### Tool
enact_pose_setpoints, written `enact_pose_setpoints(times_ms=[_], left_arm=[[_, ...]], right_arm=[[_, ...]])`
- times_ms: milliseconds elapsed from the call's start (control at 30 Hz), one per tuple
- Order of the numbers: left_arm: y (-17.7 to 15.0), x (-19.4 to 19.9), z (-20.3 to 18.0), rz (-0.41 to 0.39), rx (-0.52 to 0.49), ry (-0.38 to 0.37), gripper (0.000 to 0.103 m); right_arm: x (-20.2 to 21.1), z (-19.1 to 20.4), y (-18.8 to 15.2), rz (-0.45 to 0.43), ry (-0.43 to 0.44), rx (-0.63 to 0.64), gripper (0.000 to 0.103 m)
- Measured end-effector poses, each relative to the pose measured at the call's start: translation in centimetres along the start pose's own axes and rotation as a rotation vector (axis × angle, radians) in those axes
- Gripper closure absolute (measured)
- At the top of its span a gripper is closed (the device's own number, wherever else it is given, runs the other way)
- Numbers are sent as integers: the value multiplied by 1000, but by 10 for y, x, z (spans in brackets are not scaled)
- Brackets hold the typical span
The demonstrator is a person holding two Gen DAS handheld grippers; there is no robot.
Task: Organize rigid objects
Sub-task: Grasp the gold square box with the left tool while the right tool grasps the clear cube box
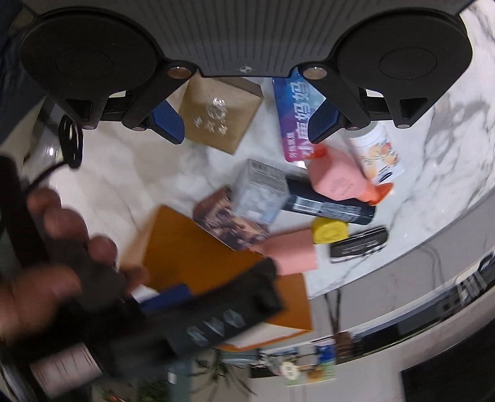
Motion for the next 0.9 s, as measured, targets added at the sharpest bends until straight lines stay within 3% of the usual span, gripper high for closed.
enact_pose_setpoints(times_ms=[200,267,300,333,500,733,900], left_arm=[[-13,-10,-16,-13,-133,-22,0],[-15,-12,-19,-17,-152,-32,0],[-14,-12,-20,-24,-157,-37,0],[-14,-12,-21,-32,-161,-42,0],[-14,-13,-25,-62,-171,-55,0],[-19,-22,-27,-57,-175,-73,0],[-20,-27,-26,-40,-170,-76,0]], right_arm=[[-6,17,-10,54,104,114,2],[-10,21,-14,75,118,142,5],[-12,23,-16,88,126,157,13],[-15,25,-17,102,127,173,19],[-32,32,-24,156,94,291,24],[-58,30,-30,202,82,378,47],[-70,32,-33,232,104,391,50]])
Point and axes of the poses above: each gripper's, at about its wrist camera, not at the fingertips, and x roughly against the way its jaws point, z to its left, y to its top, the point moved 3 cm from there along -x, roughly the way its jaws point, and after that the axes turned 2 degrees about y, right-handed, at the moved point
